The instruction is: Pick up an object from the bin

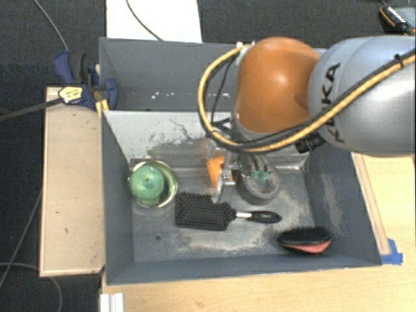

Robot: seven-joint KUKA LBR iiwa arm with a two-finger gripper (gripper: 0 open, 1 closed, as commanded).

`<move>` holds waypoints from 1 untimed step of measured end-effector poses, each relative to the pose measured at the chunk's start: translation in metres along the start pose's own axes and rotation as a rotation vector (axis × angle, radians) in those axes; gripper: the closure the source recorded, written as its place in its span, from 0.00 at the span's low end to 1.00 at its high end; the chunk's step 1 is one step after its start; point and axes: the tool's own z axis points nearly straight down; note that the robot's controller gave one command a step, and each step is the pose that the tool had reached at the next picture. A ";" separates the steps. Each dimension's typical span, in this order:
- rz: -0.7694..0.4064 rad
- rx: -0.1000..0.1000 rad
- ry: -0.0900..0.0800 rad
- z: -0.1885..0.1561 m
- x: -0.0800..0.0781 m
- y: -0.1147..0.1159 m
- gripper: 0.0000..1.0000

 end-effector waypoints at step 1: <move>0.005 -0.001 -0.008 -0.004 -0.002 -0.001 0.00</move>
Offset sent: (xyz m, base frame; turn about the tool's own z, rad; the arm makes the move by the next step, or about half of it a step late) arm -0.0240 -0.0201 -0.1601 0.1059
